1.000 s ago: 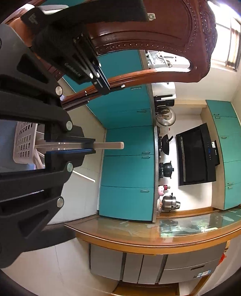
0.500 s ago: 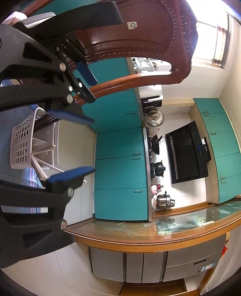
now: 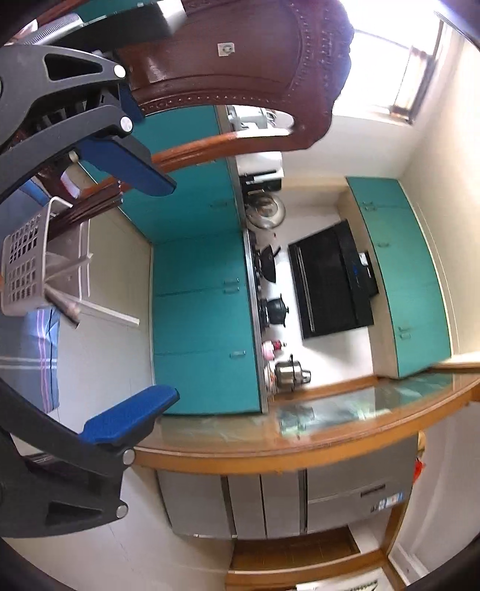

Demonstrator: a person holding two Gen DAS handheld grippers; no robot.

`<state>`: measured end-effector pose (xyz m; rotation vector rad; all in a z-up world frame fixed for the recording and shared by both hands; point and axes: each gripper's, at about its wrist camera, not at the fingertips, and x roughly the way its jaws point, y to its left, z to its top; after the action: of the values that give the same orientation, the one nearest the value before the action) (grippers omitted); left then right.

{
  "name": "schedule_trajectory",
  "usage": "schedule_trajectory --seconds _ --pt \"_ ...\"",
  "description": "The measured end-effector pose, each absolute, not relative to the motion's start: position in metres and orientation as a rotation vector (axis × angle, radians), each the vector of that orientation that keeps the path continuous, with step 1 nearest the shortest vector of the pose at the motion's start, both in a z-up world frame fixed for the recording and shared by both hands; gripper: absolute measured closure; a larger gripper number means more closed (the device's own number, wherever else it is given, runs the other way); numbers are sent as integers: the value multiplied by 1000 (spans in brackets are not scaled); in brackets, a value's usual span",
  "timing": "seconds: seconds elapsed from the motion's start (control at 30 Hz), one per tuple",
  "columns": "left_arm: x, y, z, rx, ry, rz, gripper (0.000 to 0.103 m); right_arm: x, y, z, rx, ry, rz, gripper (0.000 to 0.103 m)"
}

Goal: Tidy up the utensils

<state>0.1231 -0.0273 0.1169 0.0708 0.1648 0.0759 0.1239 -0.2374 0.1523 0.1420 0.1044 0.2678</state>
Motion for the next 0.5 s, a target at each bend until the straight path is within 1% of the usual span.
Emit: schedule_trajectory --seconds 0.1,0.2,0.3,0.5 --pt "87 -29 104 110 170 75 4 99 -247 130 119 133 226 3" --pt "43 -37 87 161 189 106 4 67 -250 105 65 198 180 3" --pt "1 -47 78 200 218 123 4 29 -252 86 34 222 157 3" --pt "-70 -43 81 57 249 80 4 -36 -262 70 21 281 173 3"
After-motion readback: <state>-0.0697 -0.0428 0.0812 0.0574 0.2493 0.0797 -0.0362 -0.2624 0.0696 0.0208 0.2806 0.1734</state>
